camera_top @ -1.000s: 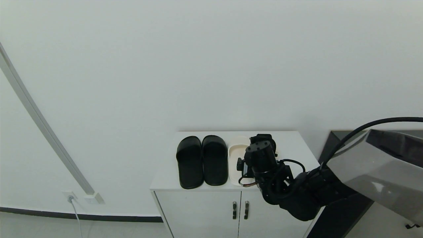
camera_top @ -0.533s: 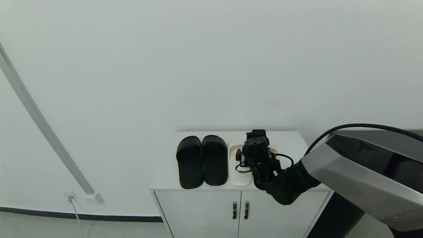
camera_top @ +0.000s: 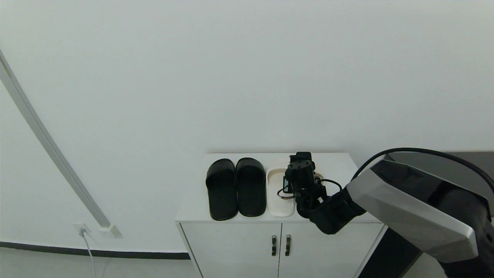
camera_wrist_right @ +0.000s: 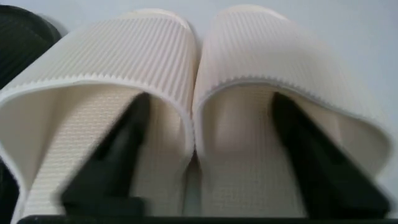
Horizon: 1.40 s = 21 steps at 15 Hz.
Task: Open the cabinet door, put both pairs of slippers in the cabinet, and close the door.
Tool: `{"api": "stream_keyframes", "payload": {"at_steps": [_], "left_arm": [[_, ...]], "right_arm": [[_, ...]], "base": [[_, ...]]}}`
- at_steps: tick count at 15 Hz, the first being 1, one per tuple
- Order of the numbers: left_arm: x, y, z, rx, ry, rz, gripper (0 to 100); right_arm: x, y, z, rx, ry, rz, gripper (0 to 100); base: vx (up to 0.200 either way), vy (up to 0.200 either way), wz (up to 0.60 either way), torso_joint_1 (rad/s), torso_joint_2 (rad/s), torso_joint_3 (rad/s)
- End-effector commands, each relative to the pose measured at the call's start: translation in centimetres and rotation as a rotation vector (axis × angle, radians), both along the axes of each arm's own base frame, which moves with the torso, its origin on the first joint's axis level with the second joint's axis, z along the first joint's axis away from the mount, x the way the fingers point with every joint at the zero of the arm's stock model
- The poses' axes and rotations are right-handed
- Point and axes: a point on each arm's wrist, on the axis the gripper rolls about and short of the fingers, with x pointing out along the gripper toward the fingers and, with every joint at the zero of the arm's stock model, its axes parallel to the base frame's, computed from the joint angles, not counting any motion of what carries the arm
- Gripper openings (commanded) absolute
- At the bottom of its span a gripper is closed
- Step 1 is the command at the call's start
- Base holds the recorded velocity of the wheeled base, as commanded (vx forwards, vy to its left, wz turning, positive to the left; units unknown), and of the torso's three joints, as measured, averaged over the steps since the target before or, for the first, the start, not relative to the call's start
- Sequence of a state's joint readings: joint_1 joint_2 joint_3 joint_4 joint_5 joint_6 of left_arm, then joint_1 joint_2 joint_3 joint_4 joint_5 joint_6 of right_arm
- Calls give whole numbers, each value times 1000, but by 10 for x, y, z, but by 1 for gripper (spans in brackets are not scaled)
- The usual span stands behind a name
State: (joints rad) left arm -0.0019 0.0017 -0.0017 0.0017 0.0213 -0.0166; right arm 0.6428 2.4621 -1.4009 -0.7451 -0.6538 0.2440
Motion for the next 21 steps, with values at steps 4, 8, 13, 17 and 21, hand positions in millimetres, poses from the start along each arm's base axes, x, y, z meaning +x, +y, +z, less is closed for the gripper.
{"api": "stream_keyframes", "payload": {"at_steps": [4, 8, 13, 17, 21], "left_arm": [[0, 0, 0, 0, 0, 1, 0], [0, 0, 0, 1, 0, 1, 0], [0, 0, 0, 4, 0, 1, 0], [0, 0, 0, 4, 0, 1, 0], [0, 0, 0, 3, 0, 1, 0]], "right_arm": [[-7, -4, 15, 5, -11, 4, 0], [-32, -17, 63, 6, -64, 33, 0], [-115, -56, 104, 22, -86, 352, 0], [-164, -91, 115, 26, -66, 569, 0], [-195, -108, 118, 53, -51, 721, 0]], "base": [[0, 0, 0, 0, 0, 0], [0, 0, 0, 0, 0, 0], [0, 0, 0, 0, 0, 0], [0, 0, 0, 0, 0, 0], [0, 0, 0, 0, 0, 0]]}}
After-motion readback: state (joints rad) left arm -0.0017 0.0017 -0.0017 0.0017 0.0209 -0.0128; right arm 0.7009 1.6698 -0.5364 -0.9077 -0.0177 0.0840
